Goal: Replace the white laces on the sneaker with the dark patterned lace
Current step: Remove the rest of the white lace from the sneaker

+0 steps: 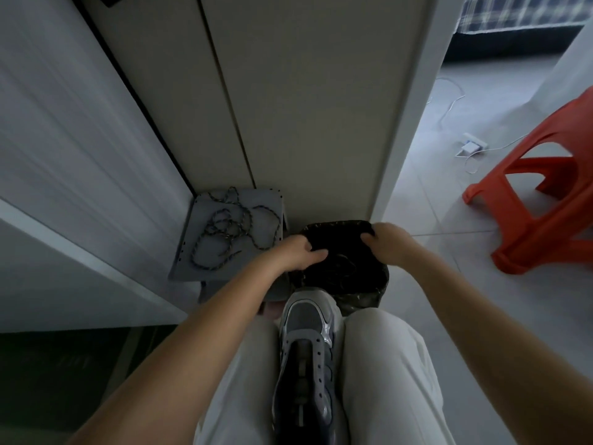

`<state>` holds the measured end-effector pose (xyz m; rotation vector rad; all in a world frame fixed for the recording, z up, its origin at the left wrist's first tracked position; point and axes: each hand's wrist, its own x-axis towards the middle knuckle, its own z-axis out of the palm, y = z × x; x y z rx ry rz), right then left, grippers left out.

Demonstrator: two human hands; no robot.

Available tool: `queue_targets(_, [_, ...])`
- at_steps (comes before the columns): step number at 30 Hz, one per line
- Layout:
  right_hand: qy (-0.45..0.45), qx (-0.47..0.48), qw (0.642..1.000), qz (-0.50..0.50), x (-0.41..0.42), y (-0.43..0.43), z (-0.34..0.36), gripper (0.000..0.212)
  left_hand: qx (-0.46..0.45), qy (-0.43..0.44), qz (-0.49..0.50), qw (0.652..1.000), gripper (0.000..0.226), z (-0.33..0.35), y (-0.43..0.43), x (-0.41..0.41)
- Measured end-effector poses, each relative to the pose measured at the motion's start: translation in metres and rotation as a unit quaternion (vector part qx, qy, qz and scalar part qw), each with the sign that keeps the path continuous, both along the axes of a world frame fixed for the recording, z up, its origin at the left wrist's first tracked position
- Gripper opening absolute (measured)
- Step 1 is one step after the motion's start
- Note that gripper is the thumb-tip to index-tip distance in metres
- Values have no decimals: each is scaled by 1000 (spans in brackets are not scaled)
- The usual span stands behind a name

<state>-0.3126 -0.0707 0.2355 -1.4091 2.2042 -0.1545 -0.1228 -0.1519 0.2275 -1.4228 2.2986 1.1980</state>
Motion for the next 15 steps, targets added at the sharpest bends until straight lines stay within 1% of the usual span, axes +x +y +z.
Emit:
queue_targets(2, [-3,12,1000,22,7,15,-13,29,68,3,-2,998,52,-13,15,18])
queue_targets(3, [-12,0,999,35,14,24,-15,28,105,18,3,994,50,-18,23,24])
queue_targets(5, [-58,-52,995,61,37,46,-11,30,168,64,49,982,39,-27,41,35])
queue_targets(6, [-91,-81,990,70,50,58,-6,29,170,86,65,980,35,-30,47,38])
queue_targets(7, [-123,-104,984,78,64,71,-1,25,153,101,67,981,35,-32,51,42])
queue_targets(9, [-165,-131,974,80,87,97,9,16,120,129,75,982,44,-33,55,44])
queue_targets(10, [-170,-128,974,75,98,112,12,17,108,136,89,981,48,-34,58,44])
queue_targets(11, [-171,-108,977,73,109,126,14,28,96,138,105,980,50,-33,60,44])
queue_targets(12, [-177,-73,978,78,119,140,15,48,86,138,123,979,51,-34,63,43])
queue_targets(14, [-185,19,978,96,137,162,9,101,70,130,151,977,54,-34,66,43])
queue_targets(15, [-181,53,977,103,145,170,5,116,65,126,162,977,55,-33,67,44])
